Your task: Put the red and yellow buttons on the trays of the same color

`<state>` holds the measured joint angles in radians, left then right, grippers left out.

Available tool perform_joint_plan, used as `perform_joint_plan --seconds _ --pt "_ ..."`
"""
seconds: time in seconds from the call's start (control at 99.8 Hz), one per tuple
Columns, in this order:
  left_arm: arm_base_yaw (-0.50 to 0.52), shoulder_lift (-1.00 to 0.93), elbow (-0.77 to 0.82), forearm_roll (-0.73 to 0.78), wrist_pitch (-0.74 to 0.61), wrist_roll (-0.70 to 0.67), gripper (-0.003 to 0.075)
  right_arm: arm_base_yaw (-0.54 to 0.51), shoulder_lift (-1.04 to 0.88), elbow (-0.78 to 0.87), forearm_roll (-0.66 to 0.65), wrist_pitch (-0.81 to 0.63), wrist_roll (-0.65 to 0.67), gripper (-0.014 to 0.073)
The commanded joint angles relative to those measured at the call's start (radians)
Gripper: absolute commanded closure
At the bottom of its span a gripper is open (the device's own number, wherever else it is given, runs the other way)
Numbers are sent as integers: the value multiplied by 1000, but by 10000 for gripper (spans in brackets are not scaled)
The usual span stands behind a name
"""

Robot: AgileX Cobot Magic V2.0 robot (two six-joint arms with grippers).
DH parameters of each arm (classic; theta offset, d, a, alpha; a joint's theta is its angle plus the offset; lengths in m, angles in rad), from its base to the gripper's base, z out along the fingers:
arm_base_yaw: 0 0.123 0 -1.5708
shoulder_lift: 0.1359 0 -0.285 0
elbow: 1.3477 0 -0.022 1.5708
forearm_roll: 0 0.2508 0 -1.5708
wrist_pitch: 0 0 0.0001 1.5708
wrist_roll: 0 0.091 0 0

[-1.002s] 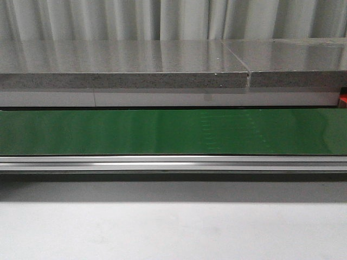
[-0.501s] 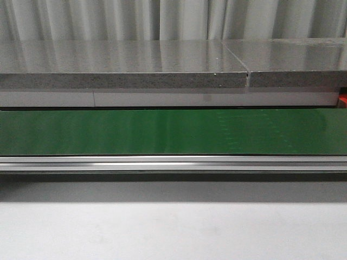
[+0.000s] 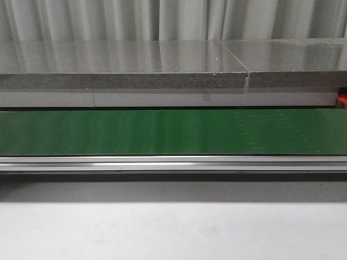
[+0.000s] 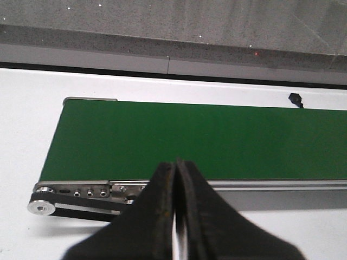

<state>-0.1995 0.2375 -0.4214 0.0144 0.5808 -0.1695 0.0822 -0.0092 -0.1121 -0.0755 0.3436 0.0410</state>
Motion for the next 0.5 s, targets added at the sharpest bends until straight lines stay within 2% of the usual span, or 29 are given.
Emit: perform_joint_plan --seconds 0.0,0.231,0.491 --pt "-8 12 -27 -9 -73 -1 739 0 -15 14 -15 -129 -4 662" --pt "-8 12 -27 -9 -73 -1 739 0 -15 132 -15 -308 -4 662" --pt "-8 12 -27 -9 -73 -1 739 0 -15 129 -15 -301 -4 662"
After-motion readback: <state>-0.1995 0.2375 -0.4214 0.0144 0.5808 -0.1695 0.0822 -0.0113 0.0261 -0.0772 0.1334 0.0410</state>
